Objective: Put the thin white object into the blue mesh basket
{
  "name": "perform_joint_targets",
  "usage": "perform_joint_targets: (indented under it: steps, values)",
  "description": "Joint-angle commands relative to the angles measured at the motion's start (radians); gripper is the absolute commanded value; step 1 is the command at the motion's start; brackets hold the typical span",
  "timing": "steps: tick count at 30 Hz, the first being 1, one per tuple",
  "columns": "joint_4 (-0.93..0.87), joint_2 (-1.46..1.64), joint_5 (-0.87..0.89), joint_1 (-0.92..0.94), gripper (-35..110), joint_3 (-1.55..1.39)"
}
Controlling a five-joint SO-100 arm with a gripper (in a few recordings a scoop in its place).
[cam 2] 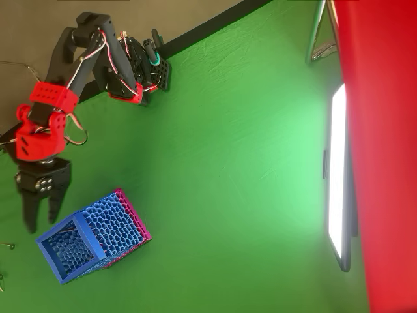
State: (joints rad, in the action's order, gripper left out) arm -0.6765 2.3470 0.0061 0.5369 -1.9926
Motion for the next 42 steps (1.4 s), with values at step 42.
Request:
perform_joint_targets:
  steps: [42]
  values:
    - [-0.101, 0.971, -0.123, -0.462, 0, -1.091]
